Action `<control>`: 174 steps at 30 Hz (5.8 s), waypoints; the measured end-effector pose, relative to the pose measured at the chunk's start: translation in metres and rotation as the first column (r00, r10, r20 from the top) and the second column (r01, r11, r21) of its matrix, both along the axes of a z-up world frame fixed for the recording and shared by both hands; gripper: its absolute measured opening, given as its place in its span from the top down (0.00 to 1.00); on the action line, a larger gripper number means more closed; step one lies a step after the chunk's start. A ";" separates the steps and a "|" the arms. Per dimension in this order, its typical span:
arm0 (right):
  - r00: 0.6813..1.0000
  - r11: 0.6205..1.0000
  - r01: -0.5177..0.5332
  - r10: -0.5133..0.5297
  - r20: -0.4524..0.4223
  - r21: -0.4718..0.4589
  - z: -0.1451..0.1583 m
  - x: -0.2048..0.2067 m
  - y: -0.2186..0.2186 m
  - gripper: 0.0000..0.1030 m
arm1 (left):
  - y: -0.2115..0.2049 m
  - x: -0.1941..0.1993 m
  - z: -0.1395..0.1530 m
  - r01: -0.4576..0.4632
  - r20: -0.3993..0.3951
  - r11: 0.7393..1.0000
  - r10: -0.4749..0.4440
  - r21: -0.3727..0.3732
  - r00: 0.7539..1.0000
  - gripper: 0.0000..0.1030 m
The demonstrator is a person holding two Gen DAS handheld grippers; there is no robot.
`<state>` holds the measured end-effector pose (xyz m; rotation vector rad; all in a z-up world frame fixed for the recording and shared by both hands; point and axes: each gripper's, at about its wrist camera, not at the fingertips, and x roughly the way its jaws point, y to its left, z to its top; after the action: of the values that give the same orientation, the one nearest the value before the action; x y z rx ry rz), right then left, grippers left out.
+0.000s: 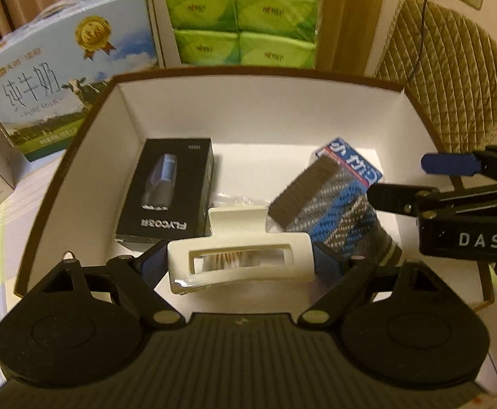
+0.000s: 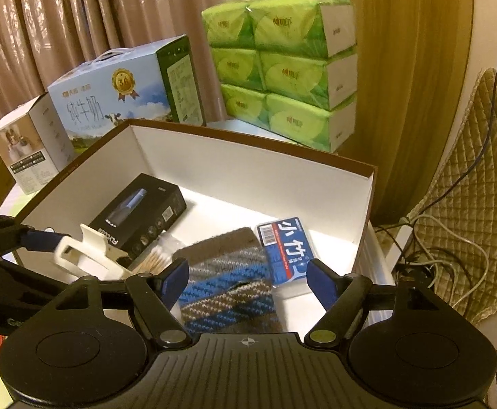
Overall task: Organize objects
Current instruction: 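Lower both items into the box and open both tools, then withdraw both tools from the box back over the table, then grasp the clear plastic cup with the right tool while the left tool grasps the red candy packet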
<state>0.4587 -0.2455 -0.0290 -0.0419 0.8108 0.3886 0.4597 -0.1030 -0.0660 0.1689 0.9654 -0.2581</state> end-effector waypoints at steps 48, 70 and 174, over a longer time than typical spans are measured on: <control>0.995 0.990 -0.103 0.102 0.014 0.095 0.048 -0.086 -0.005 0.02 | 0.079 -0.097 0.074 -0.249 0.088 0.965 0.256 -0.084 0.963 0.11; 0.983 0.975 -0.183 0.184 0.005 0.130 0.059 -0.160 0.010 0.02 | 0.108 -0.203 0.079 -0.345 0.065 0.931 0.354 -0.120 0.933 0.11; 0.971 0.966 -0.221 0.206 -0.119 -0.136 -0.094 -0.121 0.126 0.57 | 0.202 -0.157 -0.075 -0.311 -0.054 0.950 0.309 -0.032 0.950 0.66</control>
<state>0.3377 -0.1199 -0.1228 -0.2517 0.9407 0.5371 0.3024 0.0986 -0.1414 -0.0273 1.0187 0.0086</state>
